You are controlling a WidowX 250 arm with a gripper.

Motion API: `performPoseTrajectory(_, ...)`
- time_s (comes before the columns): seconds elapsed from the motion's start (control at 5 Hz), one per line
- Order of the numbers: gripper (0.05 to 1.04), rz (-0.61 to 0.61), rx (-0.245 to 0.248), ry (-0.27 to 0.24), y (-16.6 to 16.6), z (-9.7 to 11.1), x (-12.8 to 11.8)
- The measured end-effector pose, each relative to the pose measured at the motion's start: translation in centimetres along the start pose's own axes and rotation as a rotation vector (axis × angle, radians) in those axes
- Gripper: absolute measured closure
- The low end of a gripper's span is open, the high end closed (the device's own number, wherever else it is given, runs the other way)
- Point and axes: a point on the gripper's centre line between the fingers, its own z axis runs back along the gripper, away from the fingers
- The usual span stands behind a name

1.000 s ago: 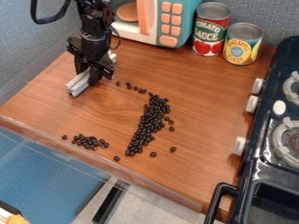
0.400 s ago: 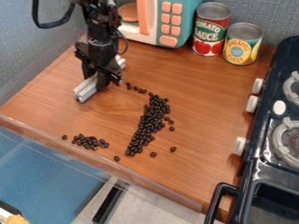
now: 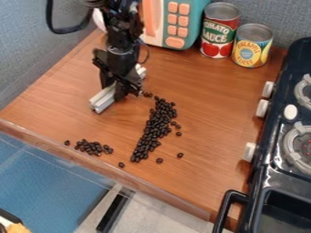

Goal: Sweep into pile

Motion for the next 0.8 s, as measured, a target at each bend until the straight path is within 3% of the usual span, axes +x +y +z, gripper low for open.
performPoseTrajectory(0.8,0.699,-0.080,0.001,-0.029,-3.8,0.6,0.5)
